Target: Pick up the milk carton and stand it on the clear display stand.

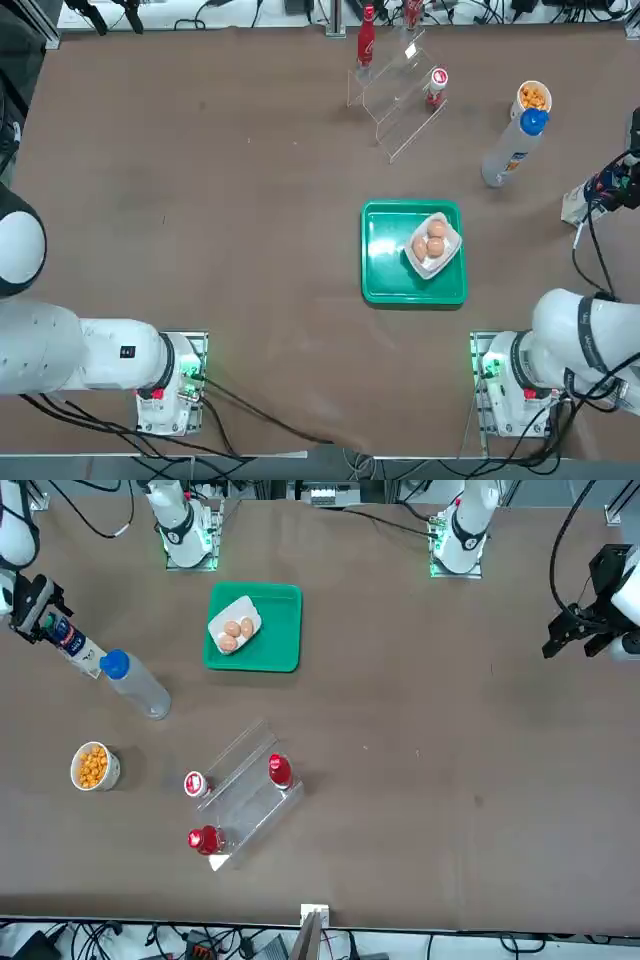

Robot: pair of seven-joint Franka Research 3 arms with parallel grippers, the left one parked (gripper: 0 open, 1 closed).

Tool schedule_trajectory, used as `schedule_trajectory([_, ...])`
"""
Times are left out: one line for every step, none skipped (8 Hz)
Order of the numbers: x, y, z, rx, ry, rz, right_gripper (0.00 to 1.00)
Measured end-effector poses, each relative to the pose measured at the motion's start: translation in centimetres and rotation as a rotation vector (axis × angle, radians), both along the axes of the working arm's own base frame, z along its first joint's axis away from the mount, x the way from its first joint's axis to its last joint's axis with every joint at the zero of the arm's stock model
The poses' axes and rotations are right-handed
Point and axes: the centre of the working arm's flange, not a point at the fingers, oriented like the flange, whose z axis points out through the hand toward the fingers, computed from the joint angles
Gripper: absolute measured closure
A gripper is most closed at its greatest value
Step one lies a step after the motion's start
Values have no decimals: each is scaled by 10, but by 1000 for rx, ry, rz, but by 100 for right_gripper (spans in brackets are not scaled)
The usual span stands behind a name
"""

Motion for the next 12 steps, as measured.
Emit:
schedule_trajectory([1, 0, 1, -3, -4, 1, 16])
schedule_trajectory([3, -1, 5, -9, -12, 2, 37])
schedule_trajectory([6, -1, 11, -17, -23, 4, 46])
schedule_trajectory([9, -2, 20, -29, -38, 2, 51])
schedule_trajectory([13, -3, 33, -42, -55, -3, 51])
schedule_trajectory([20, -5, 52, -49, -64, -13, 51])
schedule_trajectory([30, -6, 78, -52, -67, -27, 51])
schedule_trajectory([45, -4, 111, -57, -72, -50, 50])
schedule_trajectory([65, 5, 145, -69, -90, -79, 50])
schedule_trajectory([87, 21, 176, -81, -116, -118, 50])
schedule_trajectory([108, 42, 203, -85, -132, -162, 50])
schedule_trajectory([126, 66, 224, -81, -137, -208, 50])
